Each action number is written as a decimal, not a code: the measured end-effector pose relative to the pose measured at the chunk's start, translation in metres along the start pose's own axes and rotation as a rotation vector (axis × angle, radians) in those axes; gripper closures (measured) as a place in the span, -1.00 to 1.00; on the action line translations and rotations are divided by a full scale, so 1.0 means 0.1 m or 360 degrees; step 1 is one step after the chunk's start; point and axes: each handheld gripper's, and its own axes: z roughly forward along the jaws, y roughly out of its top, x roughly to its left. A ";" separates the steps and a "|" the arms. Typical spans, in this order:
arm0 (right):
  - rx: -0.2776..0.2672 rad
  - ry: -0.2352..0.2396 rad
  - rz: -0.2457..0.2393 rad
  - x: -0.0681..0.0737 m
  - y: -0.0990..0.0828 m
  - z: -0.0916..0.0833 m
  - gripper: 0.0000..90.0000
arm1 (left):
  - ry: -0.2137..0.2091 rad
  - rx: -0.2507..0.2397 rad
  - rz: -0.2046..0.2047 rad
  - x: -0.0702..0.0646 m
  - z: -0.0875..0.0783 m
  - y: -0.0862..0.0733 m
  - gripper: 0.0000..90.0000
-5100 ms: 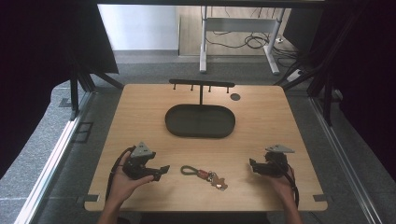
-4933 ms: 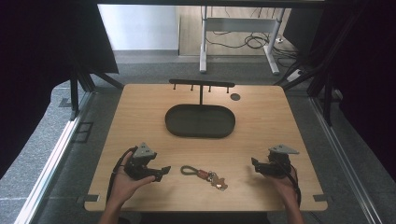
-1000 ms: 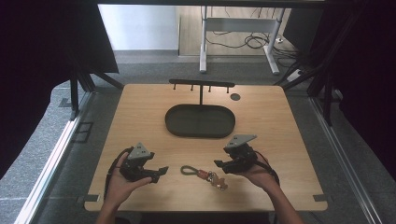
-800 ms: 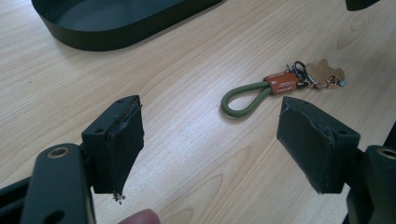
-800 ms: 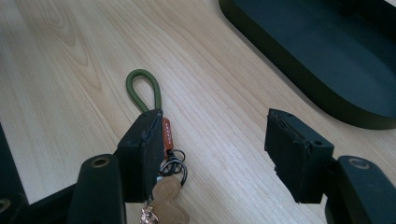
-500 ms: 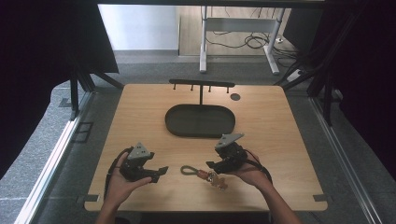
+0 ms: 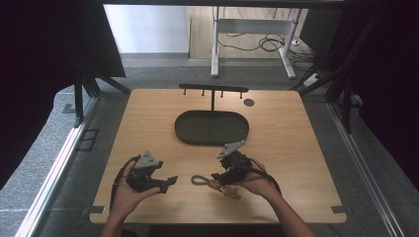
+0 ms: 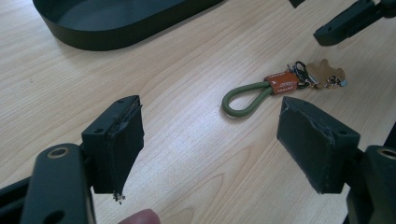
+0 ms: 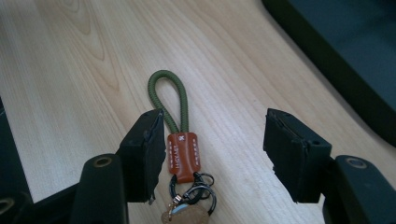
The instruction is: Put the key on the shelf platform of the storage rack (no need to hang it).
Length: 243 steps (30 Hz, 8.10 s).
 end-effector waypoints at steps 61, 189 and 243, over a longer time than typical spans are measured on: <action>0.0333 0.0101 -0.0109 0.12 -0.18 0.51 0.45 | -0.0014 0.0020 0.0010 -0.02 0.02 0.00 -0.49; 0.0005 -0.0195 0.0054 -0.66 0.50 -0.57 0.48 | -0.0028 0.0023 0.0000 0.00 0.03 -0.01 -0.49; 0.0148 -0.0253 0.0083 -1.21 0.98 -0.30 0.48 | -0.0034 0.0010 -0.0013 0.06 0.00 -0.02 -0.49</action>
